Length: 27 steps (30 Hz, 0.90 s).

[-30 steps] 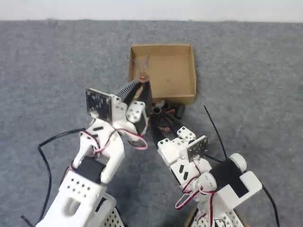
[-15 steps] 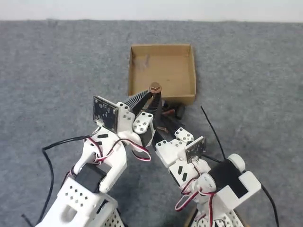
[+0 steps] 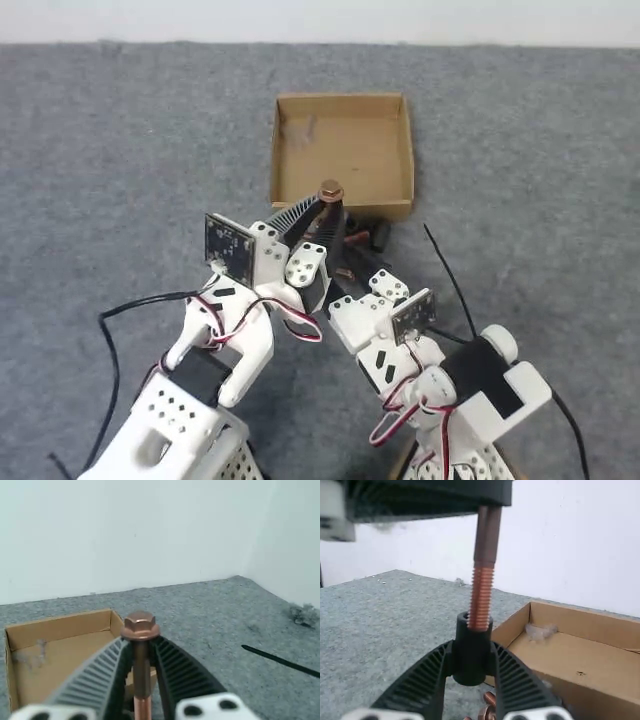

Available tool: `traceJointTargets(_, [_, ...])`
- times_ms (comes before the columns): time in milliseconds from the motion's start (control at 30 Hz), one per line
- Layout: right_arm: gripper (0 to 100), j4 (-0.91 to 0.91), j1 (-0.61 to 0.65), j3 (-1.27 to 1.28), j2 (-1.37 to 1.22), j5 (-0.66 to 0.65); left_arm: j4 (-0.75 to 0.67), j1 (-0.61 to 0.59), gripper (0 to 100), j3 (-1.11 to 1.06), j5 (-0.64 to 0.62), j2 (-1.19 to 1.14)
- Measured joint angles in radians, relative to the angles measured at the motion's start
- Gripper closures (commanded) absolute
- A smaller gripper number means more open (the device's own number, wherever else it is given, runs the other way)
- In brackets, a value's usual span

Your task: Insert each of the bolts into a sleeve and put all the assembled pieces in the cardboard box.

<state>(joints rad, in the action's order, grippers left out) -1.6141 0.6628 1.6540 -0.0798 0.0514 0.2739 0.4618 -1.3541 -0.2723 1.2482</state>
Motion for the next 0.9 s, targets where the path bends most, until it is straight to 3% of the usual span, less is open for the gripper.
traceJointTargets(400, [99.1,0.000,0.000,0.000,0.000,0.000,-0.002,-0.078,99,0.002,0.000,0.002])
traceJointTargets(900, [99.1,0.000,0.000,0.000,0.000,0.000,-0.014,-0.060,99,0.026,-0.002,0.000])
